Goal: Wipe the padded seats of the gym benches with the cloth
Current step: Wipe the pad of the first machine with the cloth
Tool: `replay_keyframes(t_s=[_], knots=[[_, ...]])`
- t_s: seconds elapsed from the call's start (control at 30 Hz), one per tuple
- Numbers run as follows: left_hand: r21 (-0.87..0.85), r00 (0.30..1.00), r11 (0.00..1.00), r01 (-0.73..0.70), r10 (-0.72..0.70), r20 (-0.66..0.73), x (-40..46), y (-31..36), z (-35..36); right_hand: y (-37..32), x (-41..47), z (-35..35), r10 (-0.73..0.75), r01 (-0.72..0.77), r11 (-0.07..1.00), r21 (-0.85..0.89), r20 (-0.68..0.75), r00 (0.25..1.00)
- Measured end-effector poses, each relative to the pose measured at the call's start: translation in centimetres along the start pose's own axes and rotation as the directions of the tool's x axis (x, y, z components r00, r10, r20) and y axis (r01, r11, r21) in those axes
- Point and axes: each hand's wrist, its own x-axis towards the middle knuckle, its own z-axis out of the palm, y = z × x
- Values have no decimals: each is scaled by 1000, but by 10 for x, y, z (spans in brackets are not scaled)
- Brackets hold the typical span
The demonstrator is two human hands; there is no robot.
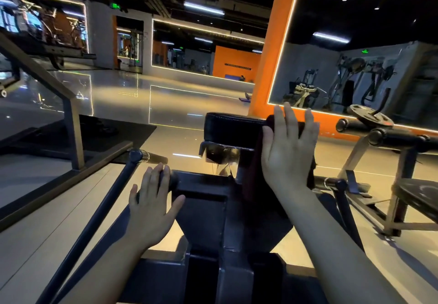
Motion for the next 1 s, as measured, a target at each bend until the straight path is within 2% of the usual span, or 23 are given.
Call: replay_keyframes(t_s=[0.23, 0.33, 0.43, 0.5, 0.6, 0.67, 0.77, 0.9, 1.0], knots=[[16, 1000, 1000, -9, 9, -5, 0, -3, 2, -92, 22, 22, -158, 167, 984, -60, 130, 979], [29, 1000, 1000, 4, -4, 8, 1, -1, -1, -99, 27, 22, -182, 206, 975, -82, 236, 955], [4, 1000, 1000, 2, -2, 25, 0, -1, -3, -88, 29, 12, -268, 287, 958, -20, 309, 912], [-10, 999, 1000, 1, -1, 37, 0, -2, -7, -75, 26, 6, -279, 284, 959, 25, 287, 916], [-49, 999, 999, 1, 1, 42, 0, -3, -9, -49, 14, 1, -190, 185, 981, 52, 128, 973], [-46, 1000, 999, -1, 2, 29, 0, -2, -7, -42, 10, 2, -148, 145, 989, 43, 88, 985], [-14, 1000, 1000, -10, 10, 1, 0, -5, 3, -50, 13, 5, -120, 117, 992, 41, 92, 988], [-5, 999, 1000, -30, 30, -12, 1, -8, 10, -70, 22, 12, -172, 169, 985, 40, 119, 978], [23, 1000, 999, -30, 30, 2, 1, -8, 5, -96, 31, 21, -217, 232, 972, -44, 216, 952]])
